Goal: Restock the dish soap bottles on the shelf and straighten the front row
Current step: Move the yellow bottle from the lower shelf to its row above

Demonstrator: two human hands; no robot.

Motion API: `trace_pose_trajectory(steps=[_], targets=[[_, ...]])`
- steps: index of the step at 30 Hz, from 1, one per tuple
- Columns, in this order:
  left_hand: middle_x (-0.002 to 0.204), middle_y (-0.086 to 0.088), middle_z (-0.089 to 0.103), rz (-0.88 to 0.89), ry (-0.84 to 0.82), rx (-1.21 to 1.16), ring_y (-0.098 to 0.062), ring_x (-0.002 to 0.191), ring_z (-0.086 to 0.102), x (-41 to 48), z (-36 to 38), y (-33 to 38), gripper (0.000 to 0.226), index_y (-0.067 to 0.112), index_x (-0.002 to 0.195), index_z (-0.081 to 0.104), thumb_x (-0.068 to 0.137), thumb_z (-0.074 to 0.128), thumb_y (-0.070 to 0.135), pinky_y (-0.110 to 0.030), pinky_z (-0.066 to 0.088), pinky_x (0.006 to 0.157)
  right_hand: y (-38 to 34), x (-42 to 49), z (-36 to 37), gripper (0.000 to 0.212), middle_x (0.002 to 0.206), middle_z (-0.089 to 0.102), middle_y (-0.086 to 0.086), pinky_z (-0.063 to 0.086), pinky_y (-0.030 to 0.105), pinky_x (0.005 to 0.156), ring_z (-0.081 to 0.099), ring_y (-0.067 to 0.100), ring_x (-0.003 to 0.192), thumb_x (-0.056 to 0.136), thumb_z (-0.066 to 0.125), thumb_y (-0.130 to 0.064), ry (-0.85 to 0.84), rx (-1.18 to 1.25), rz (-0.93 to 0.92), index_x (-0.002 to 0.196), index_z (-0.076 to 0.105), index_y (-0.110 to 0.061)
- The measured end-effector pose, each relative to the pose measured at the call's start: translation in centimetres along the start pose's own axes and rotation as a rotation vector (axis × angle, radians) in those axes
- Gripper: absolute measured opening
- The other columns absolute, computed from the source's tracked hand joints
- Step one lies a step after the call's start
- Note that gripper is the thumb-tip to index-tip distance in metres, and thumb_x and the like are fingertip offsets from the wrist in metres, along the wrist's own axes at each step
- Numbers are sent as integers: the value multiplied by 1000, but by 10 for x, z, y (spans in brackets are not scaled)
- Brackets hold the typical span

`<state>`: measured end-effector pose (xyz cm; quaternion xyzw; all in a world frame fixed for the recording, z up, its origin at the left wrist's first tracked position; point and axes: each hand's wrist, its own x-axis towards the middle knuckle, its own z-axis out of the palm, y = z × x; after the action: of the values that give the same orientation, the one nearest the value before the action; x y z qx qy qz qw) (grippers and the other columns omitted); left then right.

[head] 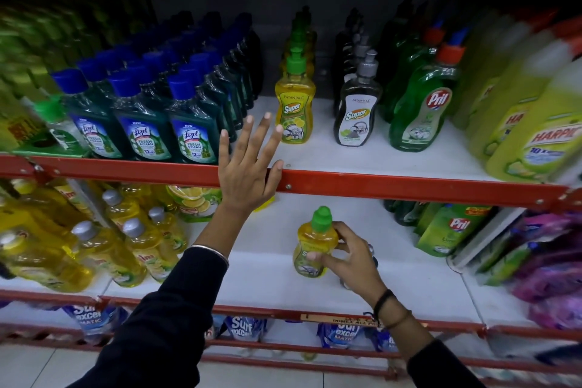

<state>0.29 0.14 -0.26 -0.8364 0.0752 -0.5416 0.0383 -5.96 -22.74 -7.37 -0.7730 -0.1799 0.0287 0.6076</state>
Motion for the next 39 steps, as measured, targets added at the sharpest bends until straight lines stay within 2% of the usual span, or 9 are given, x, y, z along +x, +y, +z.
trace_pose_trajectory(steps=[5,11,16,20,24,29,31,35,39], targets=[[155,-4,34,-91,-4,-40,-24,147,25,3,-3,4,54,22,152,24,101,31,38,-49,10,119,-65,6,-22,44,100,73,-3,55,38,83,68,20,92,61,81,-37,70,102,-152,101,65,-27],[154,-5,36,-105,1,-29,-25,146,28,3,-2,5,52,21,150,30,101,28,39,-49,13,119,-135,39,-40,41,93,73,-8,54,28,78,69,16,87,62,79,-31,152,171,-345,99,64,-27],[152,-5,38,-107,16,-28,-25,145,29,3,-2,6,52,21,150,32,101,28,38,-48,14,120,-163,82,-43,42,98,72,-7,55,35,83,68,17,94,67,78,-33,256,121,-448,106,62,-28],[153,-5,37,-98,20,-46,-26,145,30,3,-2,5,52,20,150,30,101,29,38,-47,14,120,-160,114,-30,46,100,70,-2,55,27,79,68,10,91,69,79,-28,266,56,-424,110,61,-19],[152,-5,37,-101,31,-62,-26,145,29,3,-2,5,55,19,150,30,99,31,38,-47,18,120,-142,134,-11,43,99,71,-1,57,36,83,69,13,90,68,82,-26,225,5,-349,106,62,-26],[153,-5,37,-102,29,-74,-25,146,26,3,-3,5,54,17,148,32,99,31,38,-47,19,119,-134,138,3,40,90,67,-14,44,5,74,60,-12,80,69,81,-26,231,-26,-318,104,64,-19],[152,-6,37,-102,31,-75,-25,146,27,2,-3,5,53,17,148,33,99,31,38,-47,19,119,-134,140,3,41,88,66,-15,41,1,70,59,-15,78,69,81,-29,230,-59,-316,104,64,-20],[153,-6,37,-98,34,-70,-25,145,28,2,-2,4,54,17,148,33,98,33,37,-47,19,119,-137,139,-2,40,86,65,-17,40,1,67,57,-15,77,69,80,-37,177,-168,-308,102,62,-25],[152,-6,39,-103,36,-81,-26,145,30,1,-1,5,54,17,148,33,98,34,36,-50,23,118,-138,118,-12,44,107,62,-6,50,13,76,61,0,88,72,77,-37,262,-134,-317,111,59,-26]])
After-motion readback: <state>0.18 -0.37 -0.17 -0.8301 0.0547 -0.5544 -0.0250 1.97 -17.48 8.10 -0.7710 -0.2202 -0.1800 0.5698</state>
